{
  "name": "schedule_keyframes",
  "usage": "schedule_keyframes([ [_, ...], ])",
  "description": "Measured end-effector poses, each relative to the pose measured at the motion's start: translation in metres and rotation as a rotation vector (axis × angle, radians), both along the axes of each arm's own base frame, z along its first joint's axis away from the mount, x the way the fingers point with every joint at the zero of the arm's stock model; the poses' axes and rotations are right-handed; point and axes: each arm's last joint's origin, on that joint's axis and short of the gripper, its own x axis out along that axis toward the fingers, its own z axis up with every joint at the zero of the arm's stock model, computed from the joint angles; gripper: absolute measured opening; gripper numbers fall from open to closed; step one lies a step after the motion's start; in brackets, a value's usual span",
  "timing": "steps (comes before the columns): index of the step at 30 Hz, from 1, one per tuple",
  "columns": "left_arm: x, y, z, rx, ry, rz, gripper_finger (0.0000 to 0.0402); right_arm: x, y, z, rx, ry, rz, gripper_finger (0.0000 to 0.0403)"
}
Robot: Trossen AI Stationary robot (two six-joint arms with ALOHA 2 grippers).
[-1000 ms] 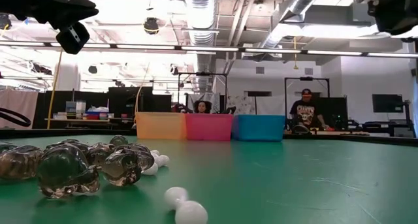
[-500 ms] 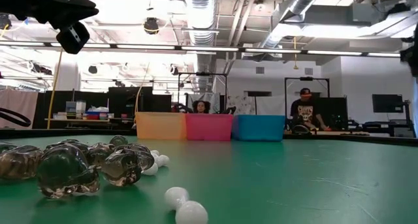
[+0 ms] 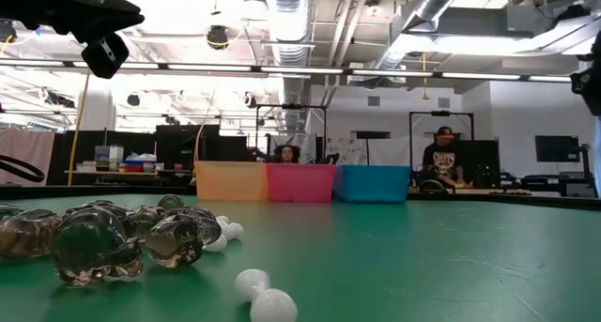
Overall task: Sort Halloween decoration
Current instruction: Put the white bone toy into the blue bin
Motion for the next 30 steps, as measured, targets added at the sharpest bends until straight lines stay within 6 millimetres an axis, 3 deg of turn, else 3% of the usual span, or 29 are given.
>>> schedule_keyframes([
  [17, 0.000, 0.000, 0.000, -0.001, 0.001, 0.000, 0.0025, 0.016, -0.010, 0.001, 0.057, 0.004, 0.104, 0.0020],
  [24, 0.000, 0.000, 0.000, 0.000, 0.001, 0.000, 0.0025, 0.038, -0.025, 0.014, 0.045, -0.005, 0.156, 0.0024],
  [30, 0.000, 0.000, 0.000, 0.000, 0.002, 0.000, 0.0025, 0.068, -0.056, 0.029, 0.019, -0.053, 0.233, 0.0021],
])
